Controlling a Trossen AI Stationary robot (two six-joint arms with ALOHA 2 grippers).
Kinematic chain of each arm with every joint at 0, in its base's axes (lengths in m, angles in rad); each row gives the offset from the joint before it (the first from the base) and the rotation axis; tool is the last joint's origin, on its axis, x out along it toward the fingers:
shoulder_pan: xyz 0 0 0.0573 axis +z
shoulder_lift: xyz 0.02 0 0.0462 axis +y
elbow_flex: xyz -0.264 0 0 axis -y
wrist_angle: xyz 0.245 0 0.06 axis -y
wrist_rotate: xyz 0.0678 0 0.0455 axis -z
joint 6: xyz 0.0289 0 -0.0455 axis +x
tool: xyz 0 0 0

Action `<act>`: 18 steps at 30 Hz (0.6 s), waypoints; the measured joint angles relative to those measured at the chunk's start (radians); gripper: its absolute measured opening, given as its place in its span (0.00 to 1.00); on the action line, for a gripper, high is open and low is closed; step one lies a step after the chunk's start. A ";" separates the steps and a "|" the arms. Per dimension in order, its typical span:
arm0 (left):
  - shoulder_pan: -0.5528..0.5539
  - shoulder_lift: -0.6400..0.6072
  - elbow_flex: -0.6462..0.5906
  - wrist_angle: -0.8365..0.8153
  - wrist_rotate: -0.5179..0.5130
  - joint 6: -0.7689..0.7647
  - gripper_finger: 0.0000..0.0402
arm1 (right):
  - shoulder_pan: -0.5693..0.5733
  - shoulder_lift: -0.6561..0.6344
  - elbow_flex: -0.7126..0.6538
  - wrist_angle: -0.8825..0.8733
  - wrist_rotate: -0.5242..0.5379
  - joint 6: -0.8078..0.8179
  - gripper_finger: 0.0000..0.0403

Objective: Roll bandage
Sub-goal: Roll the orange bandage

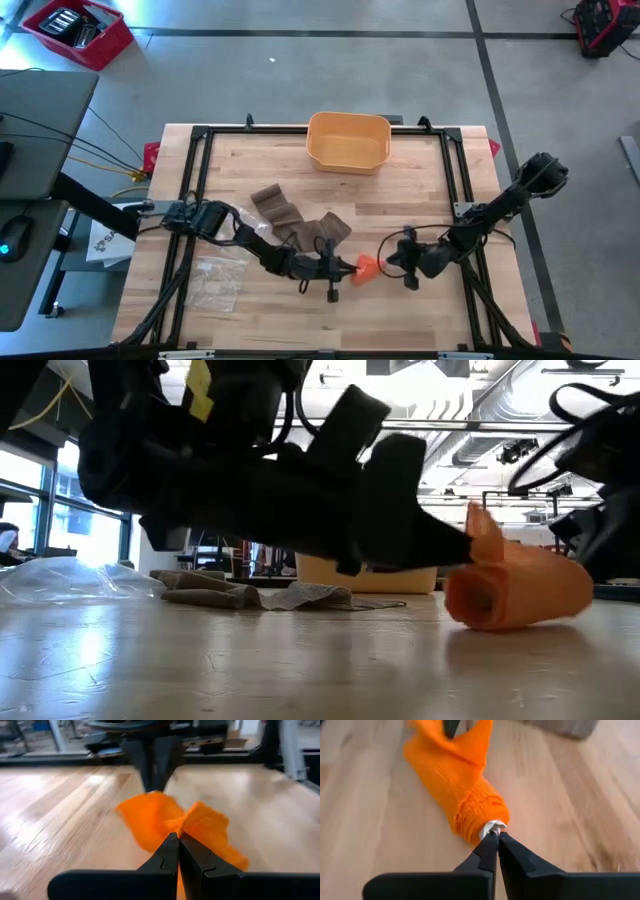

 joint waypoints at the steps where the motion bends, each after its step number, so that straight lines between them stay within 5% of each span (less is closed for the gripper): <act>1: 0.001 0.000 0.000 -0.018 -0.026 -0.023 0.00 | 0.000 0.000 0.000 -0.016 -0.012 0.003 0.05; 5: 0.004 -0.018 -0.003 -0.085 -0.160 -0.103 0.00 | 0.000 0.000 0.000 -0.106 -0.037 0.088 0.15; 9: 0.011 -0.082 -0.008 -0.226 -0.176 -0.166 0.04 | 0.005 -0.003 0.002 -0.142 -0.075 0.172 0.23; 18: 0.017 -0.247 -0.008 -0.705 -0.232 -0.282 0.09 | 0.031 -0.039 0.073 -0.230 -0.086 0.167 0.21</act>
